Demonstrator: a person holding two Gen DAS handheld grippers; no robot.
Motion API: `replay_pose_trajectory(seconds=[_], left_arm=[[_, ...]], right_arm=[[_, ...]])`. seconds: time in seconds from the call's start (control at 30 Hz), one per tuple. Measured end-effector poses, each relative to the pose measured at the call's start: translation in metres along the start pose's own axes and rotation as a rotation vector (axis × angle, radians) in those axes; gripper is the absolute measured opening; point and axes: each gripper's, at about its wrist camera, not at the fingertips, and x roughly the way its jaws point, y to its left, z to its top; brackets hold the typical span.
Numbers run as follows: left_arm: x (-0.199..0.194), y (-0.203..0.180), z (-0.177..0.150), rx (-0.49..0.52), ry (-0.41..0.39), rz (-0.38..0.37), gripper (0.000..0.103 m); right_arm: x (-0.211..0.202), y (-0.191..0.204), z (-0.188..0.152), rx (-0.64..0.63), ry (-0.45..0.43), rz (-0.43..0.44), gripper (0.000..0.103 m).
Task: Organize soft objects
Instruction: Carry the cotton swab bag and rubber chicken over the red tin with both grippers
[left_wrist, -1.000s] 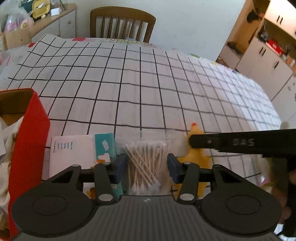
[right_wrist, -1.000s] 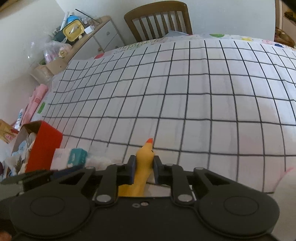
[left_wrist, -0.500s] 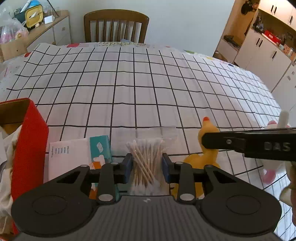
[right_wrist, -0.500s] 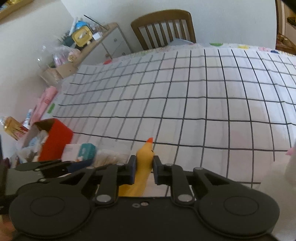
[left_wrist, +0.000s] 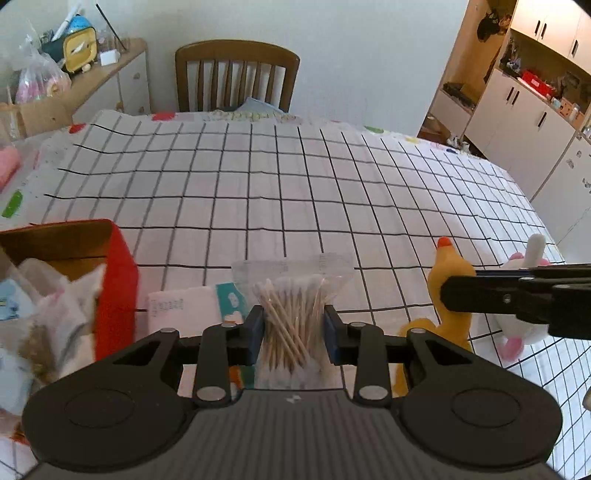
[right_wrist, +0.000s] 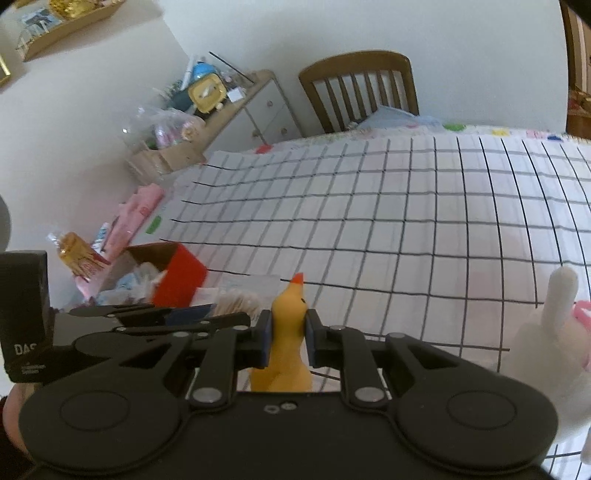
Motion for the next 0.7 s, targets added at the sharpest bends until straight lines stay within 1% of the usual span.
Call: replay_pose_trajectory(seconds=[0.17, 0.4, 0.7], left_arm=[[-0.023, 0.010, 0.002, 0.001, -0.018, 0.010, 0.032], [-0.054, 0.034, 0.007, -0.001, -0.054, 0.037, 0.032], [-0.087, 0.074, 0.009, -0.012, -0.090, 0.073, 0.032]], right_arm=[[-0.013, 0.023, 0.006, -0.021, -0.021, 0.032, 0.017], [-0.024, 0.062, 0.017, -0.079, -0.045, 0.068, 0.017], [-0.016, 0.111, 0.028, -0.116, -0.047, 0.119, 0.017]])
